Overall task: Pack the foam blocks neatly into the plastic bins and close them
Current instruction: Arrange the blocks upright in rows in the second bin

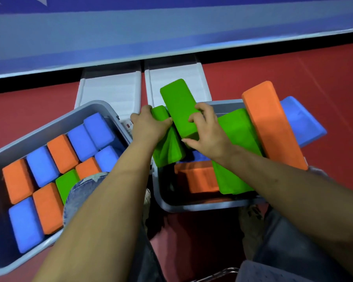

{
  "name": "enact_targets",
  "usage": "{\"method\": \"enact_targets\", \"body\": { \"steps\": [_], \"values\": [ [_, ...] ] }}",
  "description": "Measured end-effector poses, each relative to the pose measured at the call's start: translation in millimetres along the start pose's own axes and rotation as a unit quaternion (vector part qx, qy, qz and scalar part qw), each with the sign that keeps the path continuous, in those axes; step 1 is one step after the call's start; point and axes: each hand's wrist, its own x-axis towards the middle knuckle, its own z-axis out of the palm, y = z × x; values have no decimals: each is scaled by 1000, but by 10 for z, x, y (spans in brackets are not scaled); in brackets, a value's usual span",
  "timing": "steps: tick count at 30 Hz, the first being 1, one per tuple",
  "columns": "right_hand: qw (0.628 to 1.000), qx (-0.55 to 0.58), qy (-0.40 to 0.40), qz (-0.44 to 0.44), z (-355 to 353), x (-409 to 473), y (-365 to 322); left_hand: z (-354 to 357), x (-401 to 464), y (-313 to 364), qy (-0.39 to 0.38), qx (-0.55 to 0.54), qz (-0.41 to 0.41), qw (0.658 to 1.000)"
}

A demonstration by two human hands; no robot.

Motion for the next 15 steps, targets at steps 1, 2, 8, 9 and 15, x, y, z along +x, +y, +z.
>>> {"method": "enact_targets", "body": {
  "steps": [1, 2, 8, 9, 15],
  "values": [
    [1000, 4, 8, 11, 7, 17, -9, 24, 24, -5, 3, -6, -4, 1000],
    [1000, 12, 14, 24, 3, 36, -10, 48, 46, -12, 6, -11, -6, 1000],
    [996, 54, -44, 64, -17, 68, 64, 134, 176, -121, 1, -96, -14, 995],
    [995, 57, -42, 72, -22, 83, 70, 134, 192, -132, 5, -114, -15, 993],
    [988, 96, -70, 94, 41, 101, 103, 193, 293, -182, 41, -180, -59, 981]
  ]
}}
